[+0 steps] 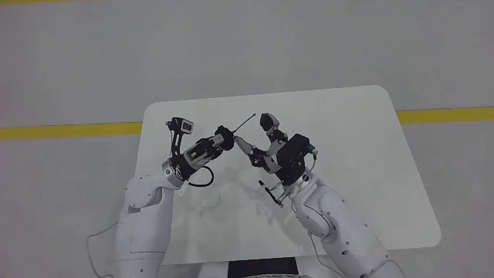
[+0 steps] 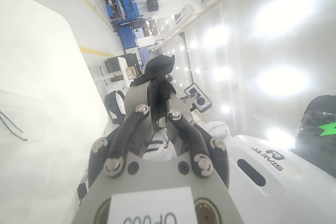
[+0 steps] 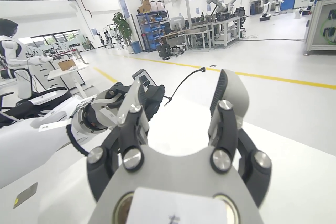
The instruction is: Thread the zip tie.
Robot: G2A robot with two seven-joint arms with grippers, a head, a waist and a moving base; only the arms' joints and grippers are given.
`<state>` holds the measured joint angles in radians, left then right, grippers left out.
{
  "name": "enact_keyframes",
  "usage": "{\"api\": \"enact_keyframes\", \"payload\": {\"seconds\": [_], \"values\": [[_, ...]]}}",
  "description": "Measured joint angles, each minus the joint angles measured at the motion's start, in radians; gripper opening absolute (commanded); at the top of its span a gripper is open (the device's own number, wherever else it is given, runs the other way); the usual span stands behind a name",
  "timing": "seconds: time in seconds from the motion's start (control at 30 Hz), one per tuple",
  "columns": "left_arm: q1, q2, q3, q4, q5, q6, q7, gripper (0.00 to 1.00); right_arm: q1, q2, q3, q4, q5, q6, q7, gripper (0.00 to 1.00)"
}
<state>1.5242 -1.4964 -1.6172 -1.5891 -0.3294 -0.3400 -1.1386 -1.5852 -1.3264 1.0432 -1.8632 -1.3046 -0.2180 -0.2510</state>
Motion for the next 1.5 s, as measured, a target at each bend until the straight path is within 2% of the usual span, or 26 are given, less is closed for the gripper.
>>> {"api": "enact_keyframes", "payload": {"seconds": [0.17, 0.33, 0.4, 0.43, 0.5, 0.57, 0.63, 0.67, 0.73, 0.87, 0.9, 0.97, 1.03, 1.17, 1.23, 1.33, 1.43, 1.5], "values": [[0.000, 0.000, 0.000, 0.000, 0.000, 0.000, 0.000, 0.00, -0.005, 0.010, 0.042, -0.003, -0.032, -0.040, -0.079, 1.00], [0.000, 0.000, 0.000, 0.000, 0.000, 0.000, 0.000, 0.00, -0.005, 0.010, 0.042, -0.003, -0.032, -0.040, -0.080, 1.00], [0.001, 0.000, 0.003, 0.002, -0.012, 0.014, 0.015, 0.00, -0.005, 0.010, 0.042, -0.003, -0.032, -0.040, -0.080, 1.00], [0.003, -0.001, 0.009, 0.004, -0.036, 0.041, 0.038, 0.00, -0.004, 0.010, 0.042, -0.003, -0.033, -0.041, -0.079, 1.00], [0.007, -0.005, 0.018, -0.002, -0.159, 0.152, 0.101, 0.00, 0.010, 0.015, 0.043, -0.006, -0.078, -0.053, -0.065, 1.00], [0.012, -0.002, 0.011, -0.022, -0.287, 0.259, 0.134, 0.00, 0.019, 0.022, 0.047, -0.002, -0.192, -0.059, -0.067, 1.00], [0.016, 0.003, 0.002, -0.033, -0.360, 0.338, 0.140, 0.00, 0.045, 0.036, 0.051, 0.004, -0.285, -0.075, -0.050, 1.00], [0.017, 0.007, -0.005, -0.039, -0.393, 0.384, 0.134, 0.00, 0.074, 0.053, 0.048, 0.005, -0.312, -0.090, -0.022, 1.00], [0.018, 0.012, -0.015, -0.041, -0.432, 0.443, 0.122, 0.00, 0.113, 0.084, 0.031, 0.004, -0.294, -0.092, 0.010, 1.00], [0.021, 0.024, -0.029, -0.034, -0.509, 0.559, 0.113, 0.00, 0.198, 0.160, -0.051, 0.017, -0.264, -0.045, 0.042, 1.00], [0.021, 0.026, -0.030, -0.034, -0.522, 0.576, 0.120, 0.00, 0.218, 0.177, -0.075, 0.023, -0.265, -0.029, 0.044, 1.00], [0.021, 0.031, -0.027, -0.039, -0.527, 0.598, 0.123, 0.00, 0.254, 0.211, -0.134, 0.041, -0.265, 0.025, 0.030, 1.00], [0.020, 0.033, -0.024, -0.044, -0.509, 0.597, 0.118, 0.00, 0.263, 0.221, -0.156, 0.046, -0.265, 0.057, 0.021, 1.00], [0.020, 0.033, -0.024, -0.043, -0.506, 0.596, 0.118, 0.00, 0.261, 0.220, -0.152, 0.045, -0.265, 0.046, 0.021, 1.00], [0.022, 0.032, -0.018, -0.039, -0.521, 0.608, 0.132, 0.00, 0.261, 0.220, -0.152, 0.045, -0.265, 0.046, 0.022, 1.00], [0.033, 0.030, 0.004, -0.038, -0.643, 0.680, 0.187, 0.00, 0.256, 0.216, -0.156, 0.047, -0.265, 0.051, 0.025, 1.00], [0.052, 0.040, 0.044, -0.040, -0.764, 0.682, 0.221, 0.00, 0.257, 0.209, -0.169, 0.056, -0.260, 0.069, 0.031, 1.00], [0.061, 0.054, 0.071, -0.046, -0.824, 0.680, 0.241, 0.00, 0.259, 0.202, -0.182, 0.061, -0.253, 0.082, 0.036, 1.00]]}}
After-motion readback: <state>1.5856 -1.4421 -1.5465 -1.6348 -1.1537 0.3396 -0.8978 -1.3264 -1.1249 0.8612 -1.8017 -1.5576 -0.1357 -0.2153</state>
